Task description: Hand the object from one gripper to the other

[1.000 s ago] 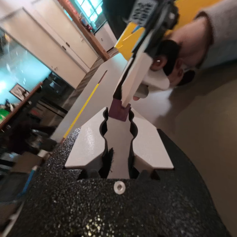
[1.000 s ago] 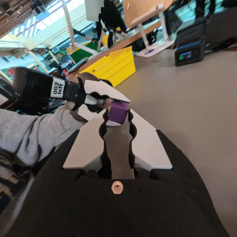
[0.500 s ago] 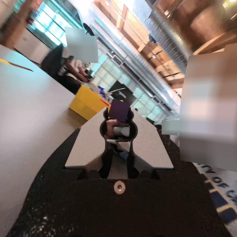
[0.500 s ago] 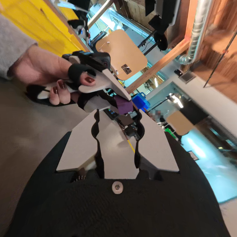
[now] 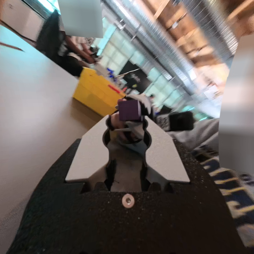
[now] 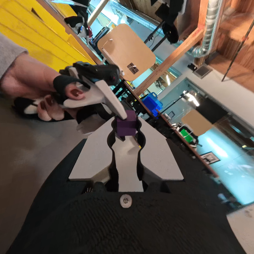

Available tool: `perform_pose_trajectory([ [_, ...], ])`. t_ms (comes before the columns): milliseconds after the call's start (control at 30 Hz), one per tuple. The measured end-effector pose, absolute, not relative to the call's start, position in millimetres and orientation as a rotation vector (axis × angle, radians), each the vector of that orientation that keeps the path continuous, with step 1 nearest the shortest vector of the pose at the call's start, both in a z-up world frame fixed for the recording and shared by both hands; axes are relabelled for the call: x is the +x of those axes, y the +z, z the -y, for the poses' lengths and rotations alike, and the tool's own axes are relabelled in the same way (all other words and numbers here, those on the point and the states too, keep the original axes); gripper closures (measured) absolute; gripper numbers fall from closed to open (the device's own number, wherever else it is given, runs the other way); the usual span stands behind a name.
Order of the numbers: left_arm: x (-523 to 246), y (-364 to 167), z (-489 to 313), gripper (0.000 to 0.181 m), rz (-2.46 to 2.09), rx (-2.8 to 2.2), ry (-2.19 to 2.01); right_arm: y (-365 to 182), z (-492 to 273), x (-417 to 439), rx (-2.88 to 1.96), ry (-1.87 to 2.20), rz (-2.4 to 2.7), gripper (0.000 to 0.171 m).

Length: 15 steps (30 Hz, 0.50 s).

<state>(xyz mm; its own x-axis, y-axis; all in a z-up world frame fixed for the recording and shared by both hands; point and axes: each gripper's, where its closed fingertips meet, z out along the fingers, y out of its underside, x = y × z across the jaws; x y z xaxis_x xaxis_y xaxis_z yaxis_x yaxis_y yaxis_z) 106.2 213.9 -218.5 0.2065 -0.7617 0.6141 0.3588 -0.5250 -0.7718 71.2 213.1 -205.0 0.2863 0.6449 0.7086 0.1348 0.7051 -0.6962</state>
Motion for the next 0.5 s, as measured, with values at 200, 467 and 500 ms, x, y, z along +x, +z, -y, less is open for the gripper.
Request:
perform_pose_trajectory([
  [200,81.7,-218.4,-227.7,0.107,-0.702,-1.479,-0.516,-229.3,-218.4,65.8,-1.011,0.688,1.335,0.145],
  [467,78.2,-234.1,-226.3,0.086,-0.96,-1.433,-0.041,-245.1,-235.1,70.8,-1.268,0.867,1.319,0.145],
  [500,80.5,-238.6,-226.7,0.086,-0.989,-1.437,-0.014,-245.3,-233.8,71.9,-1.296,0.925,1.32,0.145],
])
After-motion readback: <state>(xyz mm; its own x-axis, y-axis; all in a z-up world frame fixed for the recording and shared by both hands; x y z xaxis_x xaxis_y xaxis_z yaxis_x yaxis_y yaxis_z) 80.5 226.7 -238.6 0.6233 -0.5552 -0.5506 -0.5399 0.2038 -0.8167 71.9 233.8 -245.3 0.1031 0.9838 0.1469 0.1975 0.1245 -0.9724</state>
